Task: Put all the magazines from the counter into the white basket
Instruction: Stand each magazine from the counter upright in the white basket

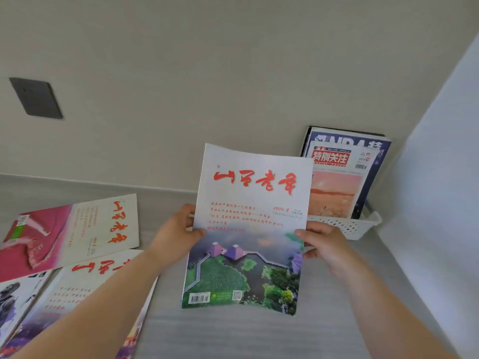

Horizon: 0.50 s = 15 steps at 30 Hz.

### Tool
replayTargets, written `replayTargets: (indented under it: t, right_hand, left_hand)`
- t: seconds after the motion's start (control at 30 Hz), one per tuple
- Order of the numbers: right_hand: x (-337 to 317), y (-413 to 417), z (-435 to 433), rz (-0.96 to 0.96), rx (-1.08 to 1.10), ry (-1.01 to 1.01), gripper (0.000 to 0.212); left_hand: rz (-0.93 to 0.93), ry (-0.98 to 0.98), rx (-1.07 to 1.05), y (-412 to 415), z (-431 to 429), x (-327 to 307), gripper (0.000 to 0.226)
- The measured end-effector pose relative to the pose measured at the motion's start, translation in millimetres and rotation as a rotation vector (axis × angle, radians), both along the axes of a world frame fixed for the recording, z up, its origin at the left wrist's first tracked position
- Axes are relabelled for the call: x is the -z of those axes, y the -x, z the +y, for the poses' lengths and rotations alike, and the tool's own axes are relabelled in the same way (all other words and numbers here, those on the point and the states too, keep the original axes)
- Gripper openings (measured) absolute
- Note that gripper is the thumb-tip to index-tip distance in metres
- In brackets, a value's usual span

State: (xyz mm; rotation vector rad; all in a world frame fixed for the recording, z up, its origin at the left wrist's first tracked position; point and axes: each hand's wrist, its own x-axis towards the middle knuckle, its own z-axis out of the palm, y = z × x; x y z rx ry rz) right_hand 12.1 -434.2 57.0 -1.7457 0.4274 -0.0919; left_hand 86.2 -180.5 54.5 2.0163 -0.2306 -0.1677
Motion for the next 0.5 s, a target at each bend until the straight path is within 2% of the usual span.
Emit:
replayTargets:
  t: [0.17,0.27,0.33,0.5]
  right_hand:
    - [-31.2,-11.3,-59.4,-0.109,0.058,0.08,0.025]
    - [-51.0,-22.6,-96.6,-0.193,0.133,0.098,0.018]
    - [-63.4,-31.8,-120.8,-0.273,0.181,0.113,0.021]
    - [-79.6,-51.3,-172.5,-0.464,0.28,0.205,0.029]
  left_hand:
    - [-0.054,-0.015,0.082,-21.5,-59.1,-29.8,0.017]
    - [-0.155,-0.001,0.056,-35.2,-101.6,-48.2,0.015]
    - [-0.204,0.026,0.04,-45.8,-130.5,-61.2,0.014]
    - [-0.259,0.083,0.031,-71.4,-189.1,-77.7,0.02]
